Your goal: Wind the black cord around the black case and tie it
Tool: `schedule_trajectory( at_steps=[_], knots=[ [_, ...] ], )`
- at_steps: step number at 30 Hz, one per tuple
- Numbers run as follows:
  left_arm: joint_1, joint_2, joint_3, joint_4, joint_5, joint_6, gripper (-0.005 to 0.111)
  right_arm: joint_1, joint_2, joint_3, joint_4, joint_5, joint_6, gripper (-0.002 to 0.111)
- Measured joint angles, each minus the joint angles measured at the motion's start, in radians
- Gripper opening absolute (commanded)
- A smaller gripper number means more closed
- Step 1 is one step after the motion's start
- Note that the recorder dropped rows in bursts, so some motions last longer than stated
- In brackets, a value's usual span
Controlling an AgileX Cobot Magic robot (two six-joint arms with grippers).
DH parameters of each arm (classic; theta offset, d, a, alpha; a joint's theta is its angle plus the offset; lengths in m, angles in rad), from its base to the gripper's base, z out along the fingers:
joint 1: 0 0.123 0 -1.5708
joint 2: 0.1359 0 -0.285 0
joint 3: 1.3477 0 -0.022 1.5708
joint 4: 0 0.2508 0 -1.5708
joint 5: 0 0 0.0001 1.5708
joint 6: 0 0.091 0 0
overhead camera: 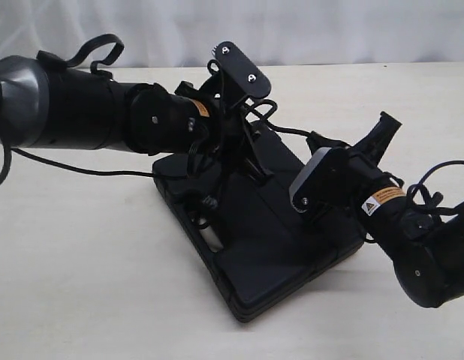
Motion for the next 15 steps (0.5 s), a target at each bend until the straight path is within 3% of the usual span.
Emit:
schedule_trajectory(
  at_steps=[6, 10, 12, 15],
  knots=[
    [-0.085, 0.001, 0.000, 0.003, -0.054, 0.000, 0.000, 0.000, 0.000, 0.002, -0.006, -0.003, 0.015, 0.004],
    [-0.104, 0.001, 0.000, -0.025, -0.071, -0.004, 0.003, -0.004, 0.000, 0.005, 0.010, 0.000, 0.017, 0.004],
    [-0.104, 0.001, 0.000, -0.048, -0.063, -0.008, 0.014, -0.004, 0.000, 0.005, 0.011, 0.000, 0.019, 0.004],
    [-0.104, 0.001, 0.000, -0.067, -0.057, -0.010, 0.039, -0.006, 0.000, 0.005, 0.011, 0.000, 0.021, 0.004]
  ],
)
